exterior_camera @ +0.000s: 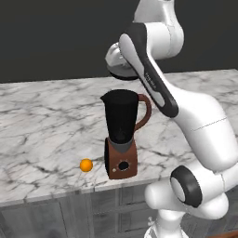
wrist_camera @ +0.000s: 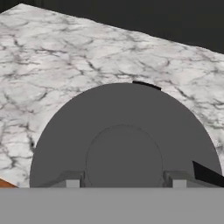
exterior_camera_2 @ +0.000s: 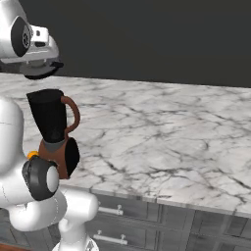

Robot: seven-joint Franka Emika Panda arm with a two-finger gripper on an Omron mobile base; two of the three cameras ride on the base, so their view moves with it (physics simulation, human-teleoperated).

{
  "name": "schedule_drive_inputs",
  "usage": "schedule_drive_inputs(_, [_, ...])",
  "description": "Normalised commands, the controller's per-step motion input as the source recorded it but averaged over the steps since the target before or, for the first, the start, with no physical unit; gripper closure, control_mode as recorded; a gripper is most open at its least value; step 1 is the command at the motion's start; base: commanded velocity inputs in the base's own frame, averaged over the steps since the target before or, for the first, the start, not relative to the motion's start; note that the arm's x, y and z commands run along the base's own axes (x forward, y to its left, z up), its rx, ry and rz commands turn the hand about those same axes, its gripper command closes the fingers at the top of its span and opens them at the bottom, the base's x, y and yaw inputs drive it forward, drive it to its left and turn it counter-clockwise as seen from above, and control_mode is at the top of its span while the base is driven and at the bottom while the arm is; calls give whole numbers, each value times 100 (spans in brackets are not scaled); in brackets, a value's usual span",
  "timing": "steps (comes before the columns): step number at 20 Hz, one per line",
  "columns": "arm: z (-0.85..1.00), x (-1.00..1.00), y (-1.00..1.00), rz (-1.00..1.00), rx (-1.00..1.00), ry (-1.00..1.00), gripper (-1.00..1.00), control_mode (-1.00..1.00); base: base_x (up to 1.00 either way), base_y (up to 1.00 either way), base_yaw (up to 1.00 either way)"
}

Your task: Open the blender lid, put the orange in the blender, close the lid, and start the blender.

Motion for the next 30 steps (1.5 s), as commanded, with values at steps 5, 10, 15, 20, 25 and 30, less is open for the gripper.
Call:
schedule_drive_inputs(5, [0, -53, -85, 0, 2, -19, 100, -100, 0, 0, 0])
schedule_drive_inputs(10, [-33, -50, -100, 0, 6, -9, 100, -100, 0, 0, 0])
schedule_drive_inputs(15, [-49, -18, -100, 0, 5, 1, 100, -100, 0, 0, 0])
schedule_drive_inputs(20, [-75, 0, -100, 0, 0, 14, 100, -100, 0, 0, 0])
schedule_drive_inputs(25, [-80, 11, -71, 0, 0, 22, 100, -100, 0, 0, 0])
schedule_drive_inputs(30, [-74, 28, -35, 0, 0, 26, 100, -100, 0, 0, 0])
